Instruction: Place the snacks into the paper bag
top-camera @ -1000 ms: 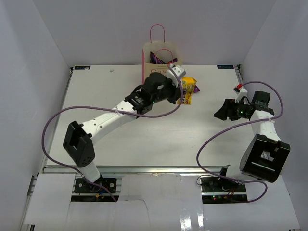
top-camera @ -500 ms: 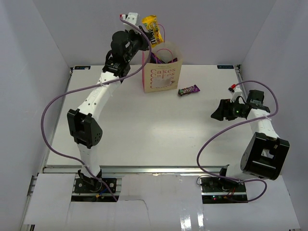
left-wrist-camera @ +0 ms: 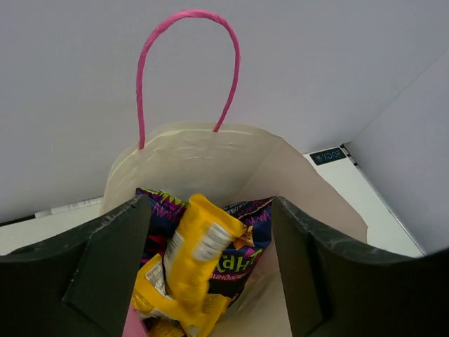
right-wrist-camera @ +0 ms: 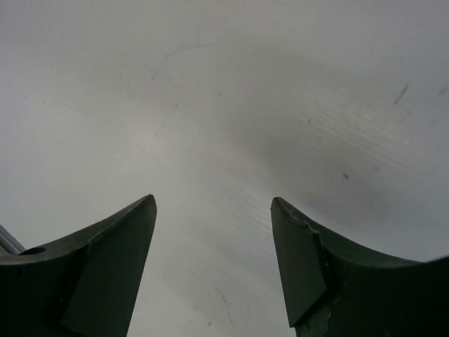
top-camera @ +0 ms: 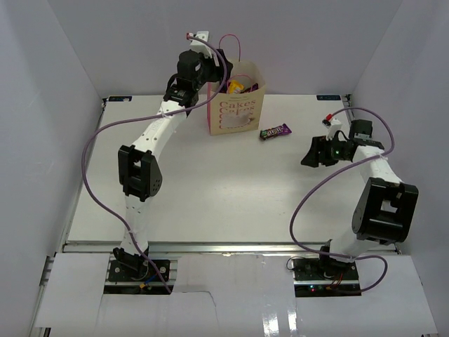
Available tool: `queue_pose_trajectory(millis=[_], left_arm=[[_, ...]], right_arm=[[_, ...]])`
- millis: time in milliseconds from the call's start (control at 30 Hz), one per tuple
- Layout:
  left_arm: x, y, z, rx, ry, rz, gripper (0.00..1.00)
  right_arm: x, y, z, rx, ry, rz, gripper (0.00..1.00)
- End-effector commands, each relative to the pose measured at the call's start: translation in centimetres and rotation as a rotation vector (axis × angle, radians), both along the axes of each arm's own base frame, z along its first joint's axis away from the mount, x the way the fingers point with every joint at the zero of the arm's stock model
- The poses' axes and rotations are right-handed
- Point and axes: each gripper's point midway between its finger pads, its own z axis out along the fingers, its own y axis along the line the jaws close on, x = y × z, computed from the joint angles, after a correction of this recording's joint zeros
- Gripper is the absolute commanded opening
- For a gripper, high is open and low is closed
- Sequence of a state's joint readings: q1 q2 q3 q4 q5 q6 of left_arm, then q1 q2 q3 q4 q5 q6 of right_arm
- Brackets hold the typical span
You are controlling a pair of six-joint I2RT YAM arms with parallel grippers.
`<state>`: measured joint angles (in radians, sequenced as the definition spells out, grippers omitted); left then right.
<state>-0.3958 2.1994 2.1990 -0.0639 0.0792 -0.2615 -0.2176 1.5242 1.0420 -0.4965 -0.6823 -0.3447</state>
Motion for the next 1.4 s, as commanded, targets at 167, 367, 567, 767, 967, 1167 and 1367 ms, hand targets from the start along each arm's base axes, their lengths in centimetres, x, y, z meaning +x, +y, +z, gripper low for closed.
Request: queue_pose_trajectory(millis=[167,367,567,767,967,1167,1367], left_arm=[[-6.3,3.3,11.7,-0.027,-0.154,0.031,0.88],[-14.8,9.1,4.8,0.024,-0.027,0.125,0.91],[-26.3,15.3,-4.5,0.011,0.191,0.228,0.91],[-32.9,17.9,-9.7,-0.135,0.305,0.296,0.91],[-34.8,17.9,-11.6,-0.234,0.345,0.290,0.91],[-34.6,17.2,-12.6,-0.226,0.396,0.271,0.91],[-34.7,16.9,-12.1,-0.232,0.411,0.257,0.91]], right_arm=[[12.9,4.8,3.7,-0.010,-0.076,-0.165,0.77],[18.9,6.8,1.5,0.097,0.101,-0.463,0.82],[21.2,9.0,1.4,0.179,0.107,-0.583,0.83],[21.6,8.1,-0.6,0.183,0.159,-0.748,0.82],[20.9,8.0,-3.7,0.159,0.240,-0.808,0.79],[22.0,9.1,-4.8,0.212,0.267,-0.809,0.75],[23.0,9.7,-5.8,0.232,0.281,-0.806,0.67]])
